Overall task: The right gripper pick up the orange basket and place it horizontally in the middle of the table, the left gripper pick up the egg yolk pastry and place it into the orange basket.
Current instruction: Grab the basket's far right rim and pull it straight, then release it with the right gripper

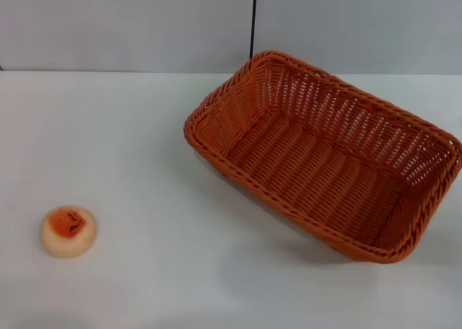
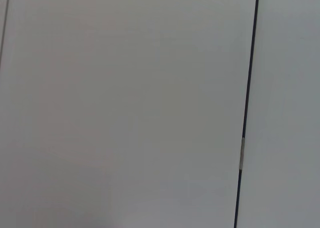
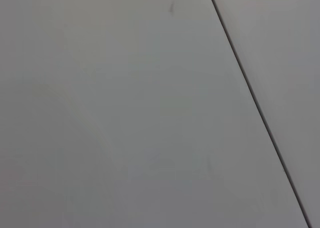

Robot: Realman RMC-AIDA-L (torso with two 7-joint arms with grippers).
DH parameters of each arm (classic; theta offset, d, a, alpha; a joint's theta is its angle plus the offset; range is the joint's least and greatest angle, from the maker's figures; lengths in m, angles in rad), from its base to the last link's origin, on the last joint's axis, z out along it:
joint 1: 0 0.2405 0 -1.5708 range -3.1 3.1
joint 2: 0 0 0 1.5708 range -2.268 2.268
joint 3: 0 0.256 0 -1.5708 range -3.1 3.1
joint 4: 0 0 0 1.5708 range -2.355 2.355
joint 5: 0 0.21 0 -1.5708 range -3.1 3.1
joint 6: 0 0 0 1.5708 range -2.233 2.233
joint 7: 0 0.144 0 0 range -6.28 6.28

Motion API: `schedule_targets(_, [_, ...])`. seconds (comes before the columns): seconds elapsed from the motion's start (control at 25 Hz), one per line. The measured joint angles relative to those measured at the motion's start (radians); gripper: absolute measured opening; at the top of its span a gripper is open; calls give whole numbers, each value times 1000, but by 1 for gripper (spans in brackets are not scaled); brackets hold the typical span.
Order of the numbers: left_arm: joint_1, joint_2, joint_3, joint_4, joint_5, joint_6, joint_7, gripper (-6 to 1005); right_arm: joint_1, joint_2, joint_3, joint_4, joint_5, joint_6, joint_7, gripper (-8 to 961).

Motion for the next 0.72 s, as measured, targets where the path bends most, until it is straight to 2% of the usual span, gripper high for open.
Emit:
schedule_targets(0.44, [-4,0,0,0,-1,-3,-1,814,-10,-4,-23,-33,-28,-25,7,652])
schedule_targets(0.56, [-7,0,0,0,-1,-14,-10,813,-12,-6,-55,-132,-107,-31,95,652])
schedule_targets(0.72, [-21,2,0,0,-1,-22,-12,813,-8,-5,-68,-363,-253,22,409,653])
